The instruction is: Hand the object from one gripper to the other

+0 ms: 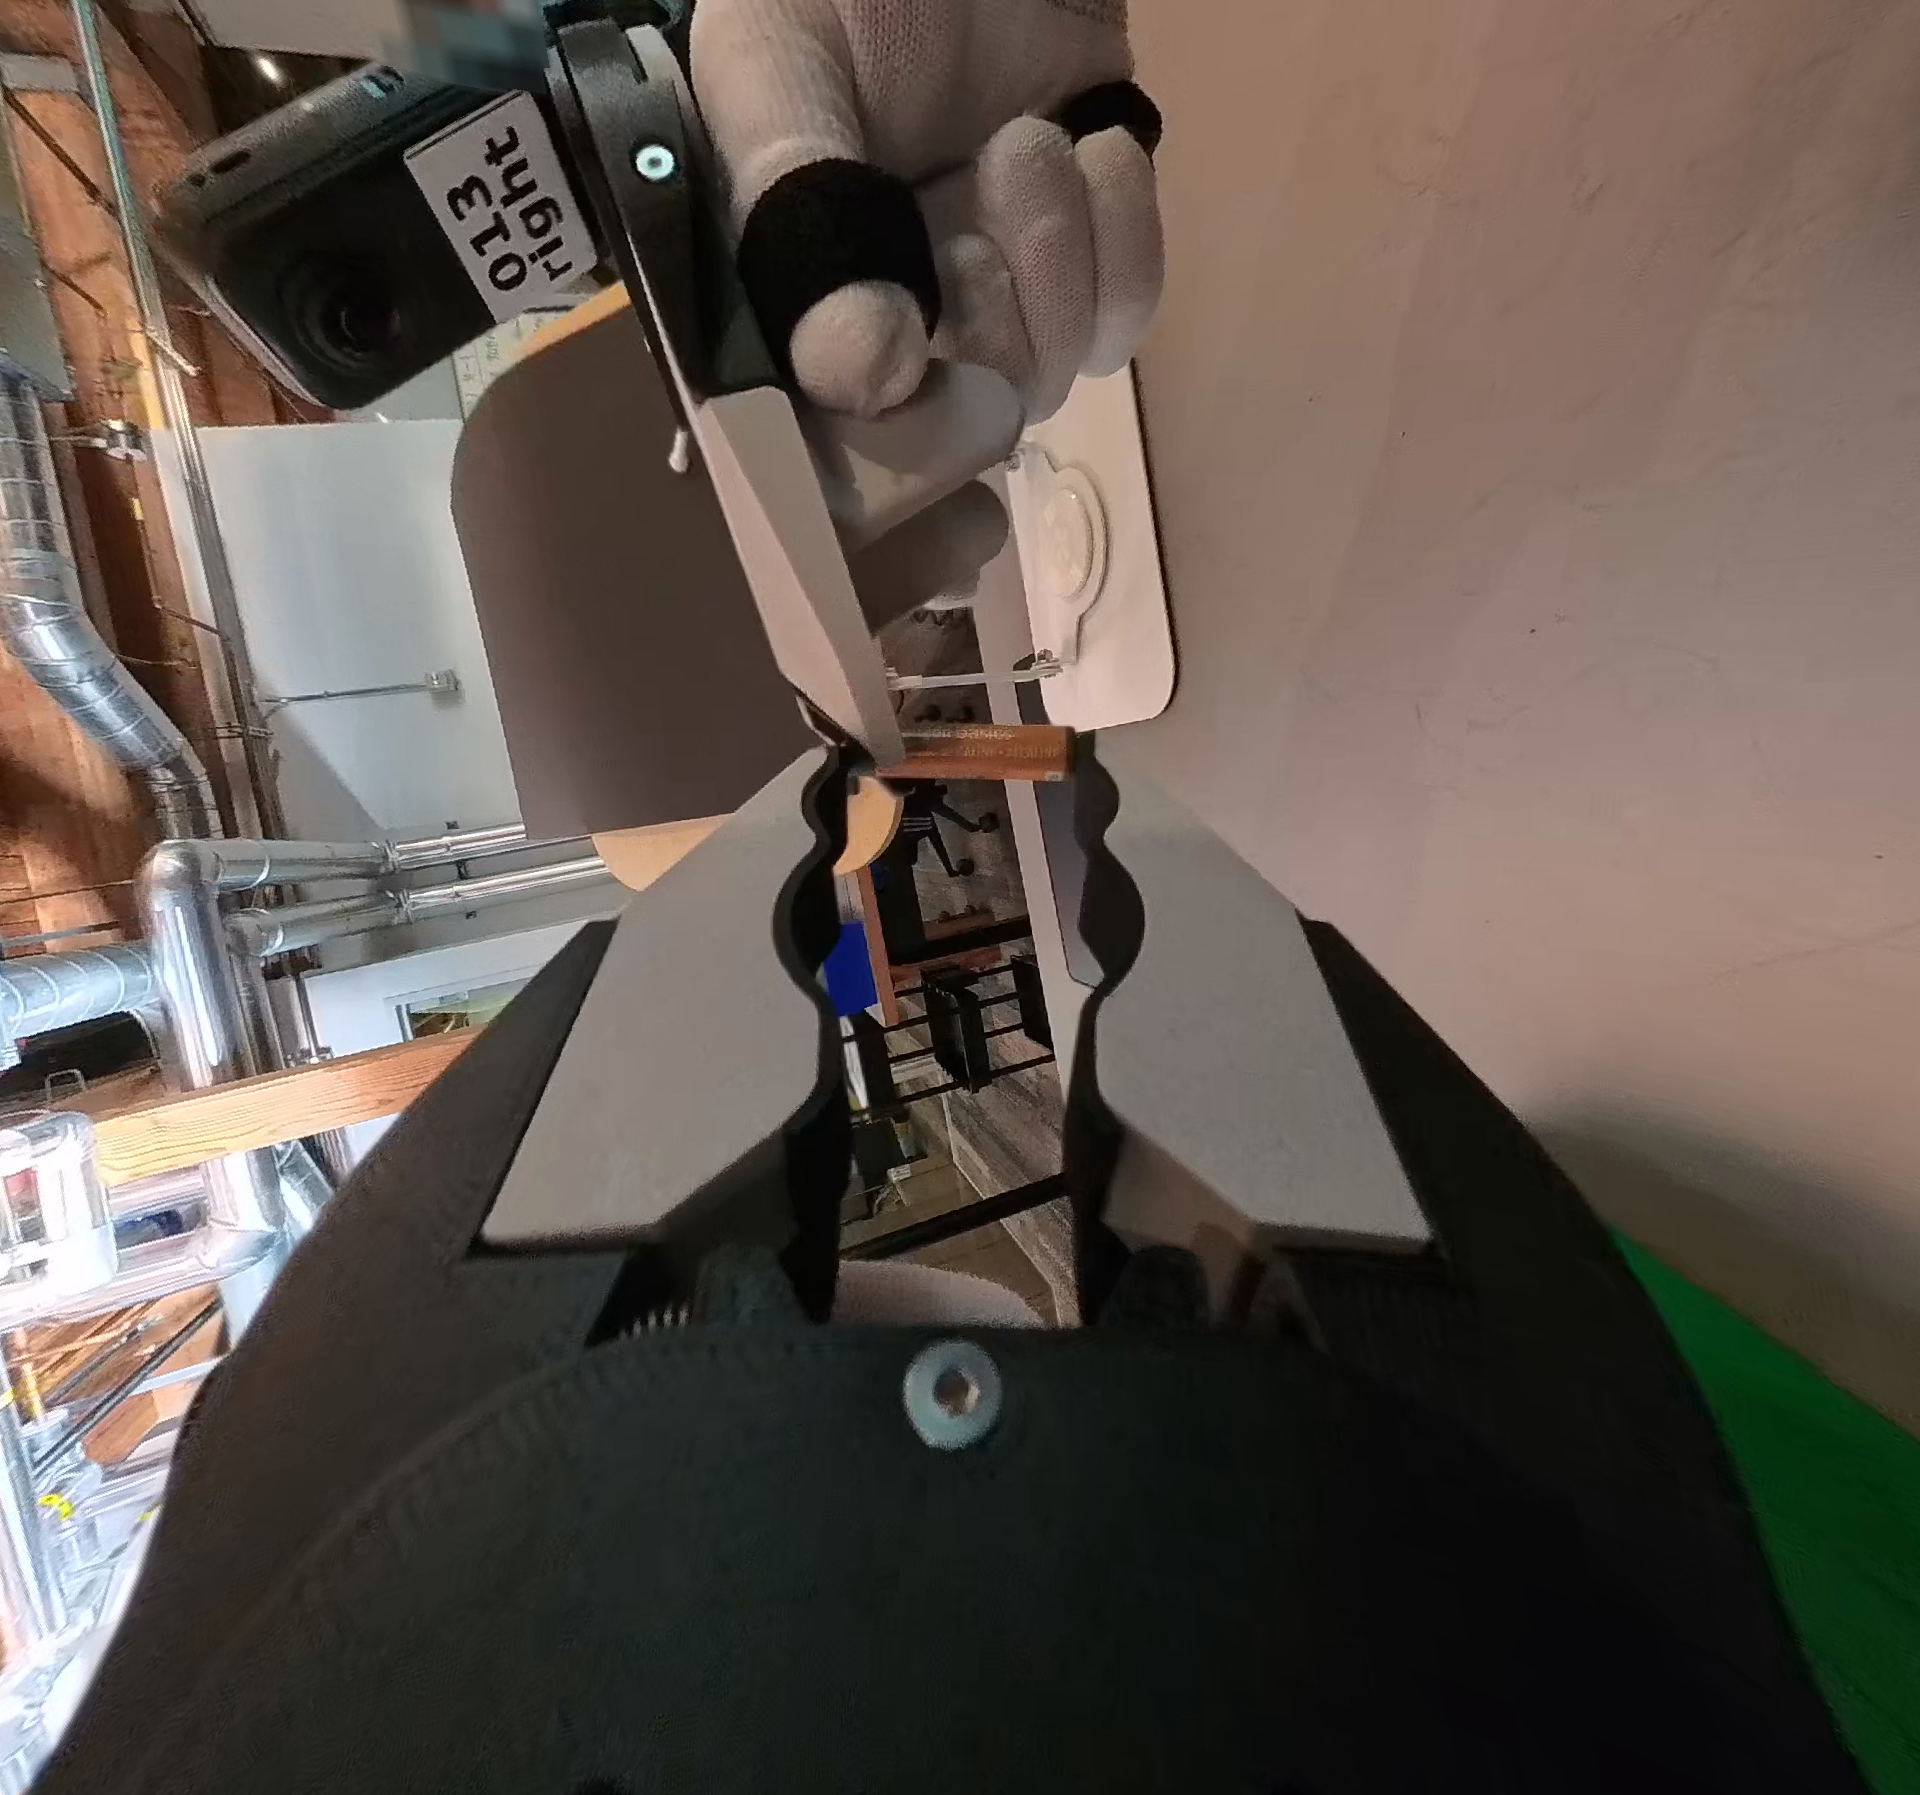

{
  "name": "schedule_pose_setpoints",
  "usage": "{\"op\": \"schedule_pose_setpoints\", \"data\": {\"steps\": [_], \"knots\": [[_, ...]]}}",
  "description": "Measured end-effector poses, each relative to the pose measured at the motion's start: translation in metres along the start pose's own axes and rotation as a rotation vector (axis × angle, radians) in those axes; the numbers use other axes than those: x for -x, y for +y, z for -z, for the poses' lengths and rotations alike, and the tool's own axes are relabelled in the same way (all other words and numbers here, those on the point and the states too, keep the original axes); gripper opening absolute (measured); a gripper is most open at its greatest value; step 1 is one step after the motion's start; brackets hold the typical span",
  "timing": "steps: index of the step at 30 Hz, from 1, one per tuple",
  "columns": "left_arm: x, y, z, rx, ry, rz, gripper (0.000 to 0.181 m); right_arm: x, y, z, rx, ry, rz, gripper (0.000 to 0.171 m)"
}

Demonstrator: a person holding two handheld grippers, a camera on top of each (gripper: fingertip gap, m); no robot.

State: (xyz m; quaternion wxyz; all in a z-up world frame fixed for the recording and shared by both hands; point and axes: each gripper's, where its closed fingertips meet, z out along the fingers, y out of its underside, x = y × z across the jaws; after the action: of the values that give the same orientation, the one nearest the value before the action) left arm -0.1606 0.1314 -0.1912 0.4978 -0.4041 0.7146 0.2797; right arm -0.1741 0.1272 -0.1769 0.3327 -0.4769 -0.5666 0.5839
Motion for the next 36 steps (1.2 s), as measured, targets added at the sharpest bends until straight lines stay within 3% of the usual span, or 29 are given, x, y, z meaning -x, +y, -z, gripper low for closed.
{"op": "schedule_pose_setpoints", "data": {"steps": [7, 14, 36], "knots": [[0.010, 0.012, 0.005, 0.010, -0.009, 0.131, 0.041, -0.005, -0.021, 0.013, -0.067, 0.108, 0.138, 0.038], [0.031, 0.025, 0.015, -0.066, 0.085, 0.483, 0.041, 0.005, -0.034, 0.013, 0.029, 0.330, 0.608, 0.038], [0.062, 0.014, 0.022, -0.425, 0.538, 1.179, 0.042, 0.005, -0.049, -0.004, 0.225, 0.774, 1.406, 0.027]]}}
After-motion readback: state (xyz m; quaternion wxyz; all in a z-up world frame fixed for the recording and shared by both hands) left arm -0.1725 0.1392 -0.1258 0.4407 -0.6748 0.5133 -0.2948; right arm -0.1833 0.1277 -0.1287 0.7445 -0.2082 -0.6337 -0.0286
